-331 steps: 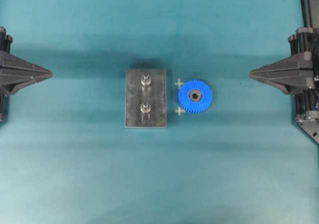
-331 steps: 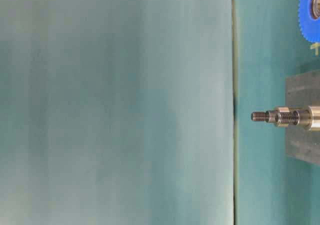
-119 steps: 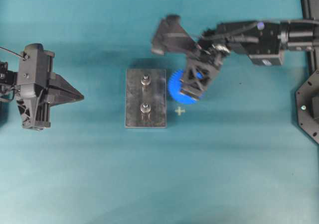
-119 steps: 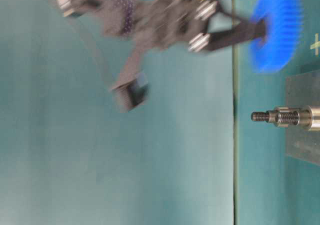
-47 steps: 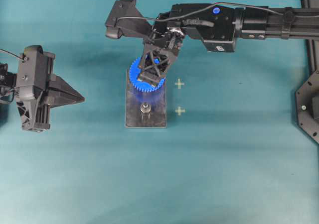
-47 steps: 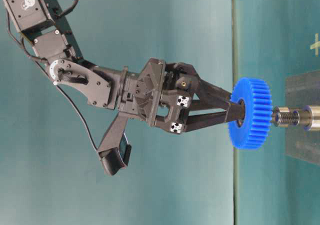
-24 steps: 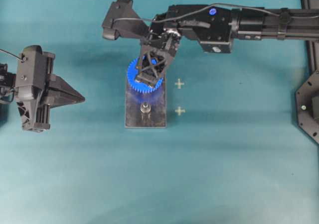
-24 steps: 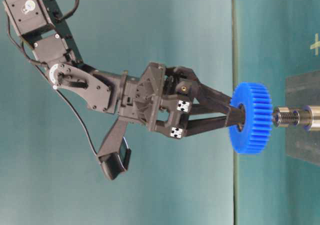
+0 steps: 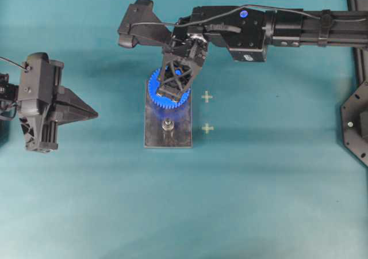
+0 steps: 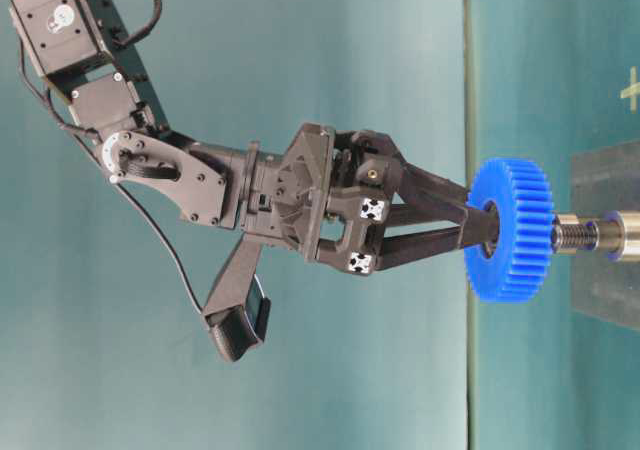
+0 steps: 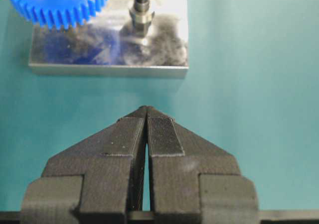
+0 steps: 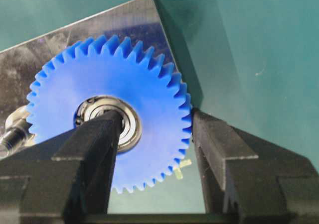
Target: Fit the large gear onto the shaft.
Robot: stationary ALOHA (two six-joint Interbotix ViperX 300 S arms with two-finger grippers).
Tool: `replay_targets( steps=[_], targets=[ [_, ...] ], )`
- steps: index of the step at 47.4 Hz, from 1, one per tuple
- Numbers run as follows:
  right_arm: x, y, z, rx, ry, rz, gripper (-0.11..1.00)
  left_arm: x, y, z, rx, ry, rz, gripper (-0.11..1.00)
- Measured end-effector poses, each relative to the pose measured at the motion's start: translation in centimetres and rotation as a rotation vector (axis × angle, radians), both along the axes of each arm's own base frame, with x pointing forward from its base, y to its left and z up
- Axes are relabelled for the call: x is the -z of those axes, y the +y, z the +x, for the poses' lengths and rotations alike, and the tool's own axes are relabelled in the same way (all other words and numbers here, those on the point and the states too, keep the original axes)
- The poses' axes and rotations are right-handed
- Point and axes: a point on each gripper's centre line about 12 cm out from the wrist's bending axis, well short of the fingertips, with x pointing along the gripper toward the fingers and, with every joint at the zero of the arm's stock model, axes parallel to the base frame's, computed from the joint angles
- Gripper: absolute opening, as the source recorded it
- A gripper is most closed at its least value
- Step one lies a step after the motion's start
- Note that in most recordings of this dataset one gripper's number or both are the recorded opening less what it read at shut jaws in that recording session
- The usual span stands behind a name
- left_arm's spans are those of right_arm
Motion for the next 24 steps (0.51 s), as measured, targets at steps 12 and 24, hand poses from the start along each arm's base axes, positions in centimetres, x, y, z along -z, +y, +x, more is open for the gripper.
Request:
replay_targets(
  steps=[12, 24],
  targets=[
    [-0.18, -0.04, 0.19, 0.000, -0.003, -0.001, 0.53, -0.06, 0.00, 0.03, 0.000, -0.002, 0.000, 0.00],
    [-0.37, -0.11, 0.72, -0.001, -0.007, 0.002, 0.71, 0.00, 0.04, 0.00, -0.003, 0.000, -0.003, 0.00]
  ],
)
